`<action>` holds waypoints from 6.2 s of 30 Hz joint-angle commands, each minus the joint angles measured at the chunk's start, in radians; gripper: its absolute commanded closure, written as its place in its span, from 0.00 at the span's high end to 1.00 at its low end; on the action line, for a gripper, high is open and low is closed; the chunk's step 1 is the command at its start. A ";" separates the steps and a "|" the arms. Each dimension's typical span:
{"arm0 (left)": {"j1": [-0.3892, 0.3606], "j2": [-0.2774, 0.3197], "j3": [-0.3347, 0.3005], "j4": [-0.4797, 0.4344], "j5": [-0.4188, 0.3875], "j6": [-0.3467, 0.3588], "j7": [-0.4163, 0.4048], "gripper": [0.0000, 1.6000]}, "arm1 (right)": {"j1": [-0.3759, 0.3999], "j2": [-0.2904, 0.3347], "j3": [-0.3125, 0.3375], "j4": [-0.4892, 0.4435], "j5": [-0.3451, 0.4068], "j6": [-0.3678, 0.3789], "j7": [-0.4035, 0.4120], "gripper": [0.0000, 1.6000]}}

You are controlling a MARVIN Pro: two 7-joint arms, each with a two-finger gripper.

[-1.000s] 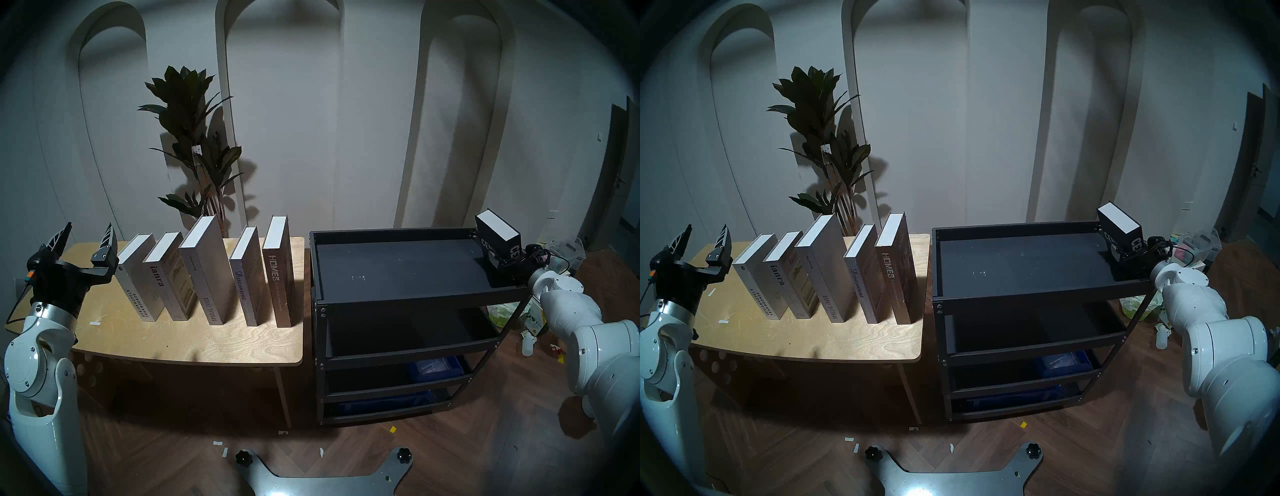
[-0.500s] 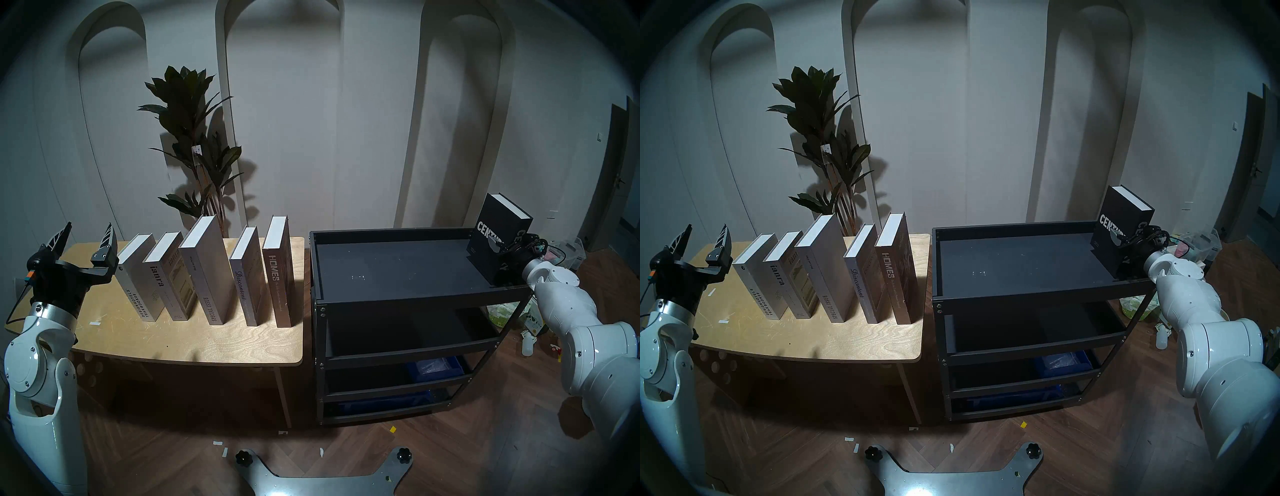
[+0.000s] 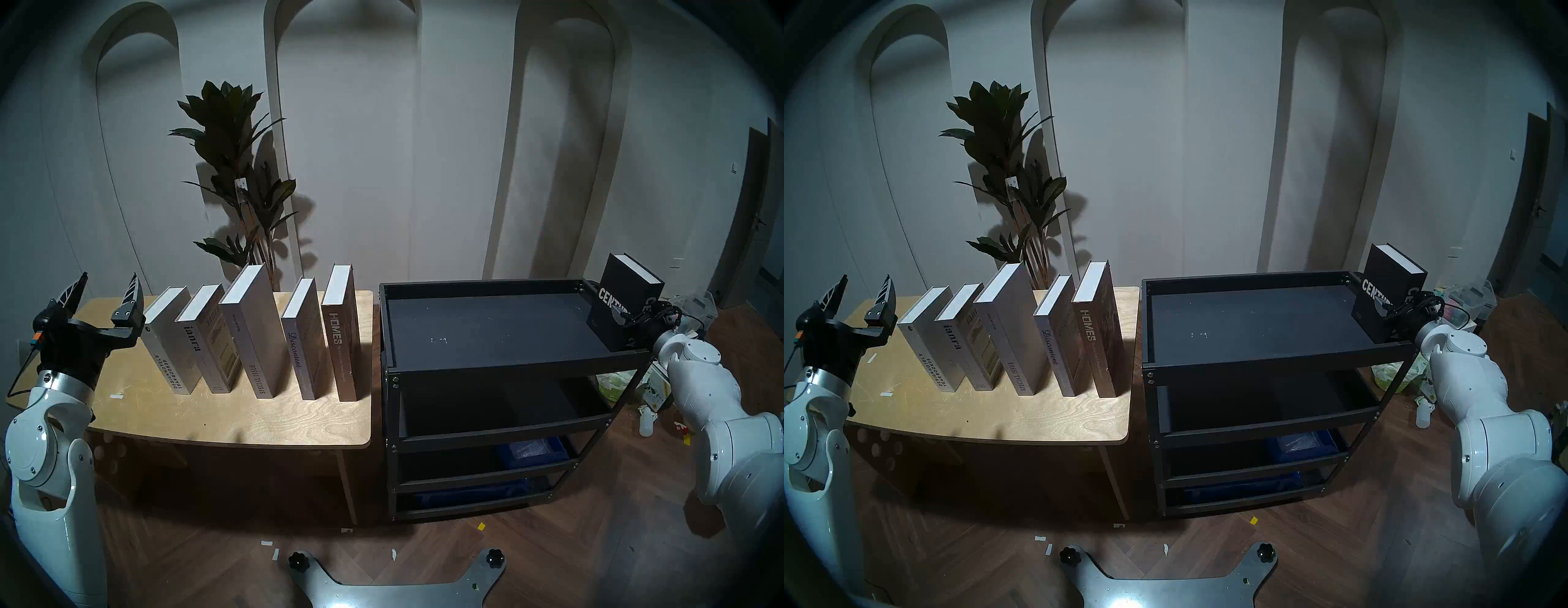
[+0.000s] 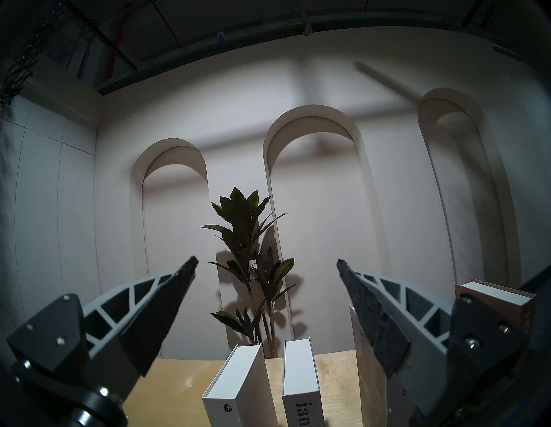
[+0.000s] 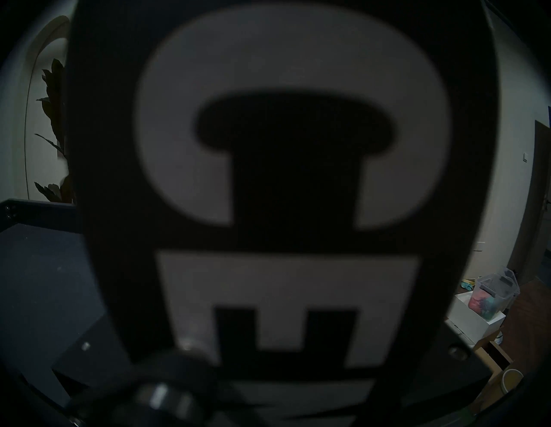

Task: Move the books from the display table onto the shelf, standing them upright with spines facing out and tallest at one end

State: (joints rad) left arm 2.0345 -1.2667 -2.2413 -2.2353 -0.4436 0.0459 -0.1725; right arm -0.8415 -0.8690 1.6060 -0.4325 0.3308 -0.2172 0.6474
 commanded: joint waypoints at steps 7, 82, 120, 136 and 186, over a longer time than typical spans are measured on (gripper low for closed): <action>-0.006 0.002 -0.005 -0.013 0.000 -0.005 0.000 1.00 | -0.034 0.094 0.012 -0.125 -0.028 0.037 0.020 0.00; -0.009 -0.002 -0.006 -0.012 0.003 -0.004 -0.004 1.00 | -0.348 0.122 0.212 -0.551 0.060 0.235 -0.139 0.00; -0.011 -0.004 -0.007 -0.013 0.004 -0.004 -0.006 1.00 | -0.174 0.247 0.130 -0.272 -0.005 0.163 0.152 0.00; -0.011 -0.004 -0.007 -0.012 0.005 -0.003 -0.007 1.00 | -0.062 0.265 0.082 -0.193 -0.057 0.130 0.178 0.00; -0.013 -0.007 -0.007 -0.012 0.006 -0.003 -0.009 1.00 | 0.132 0.254 0.096 0.096 -0.077 -0.010 0.303 1.00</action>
State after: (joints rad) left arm 2.0267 -1.2751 -2.2439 -2.2342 -0.4366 0.0469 -0.1831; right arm -0.7637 -0.6180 1.6807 -0.3077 0.2279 -0.2300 0.9334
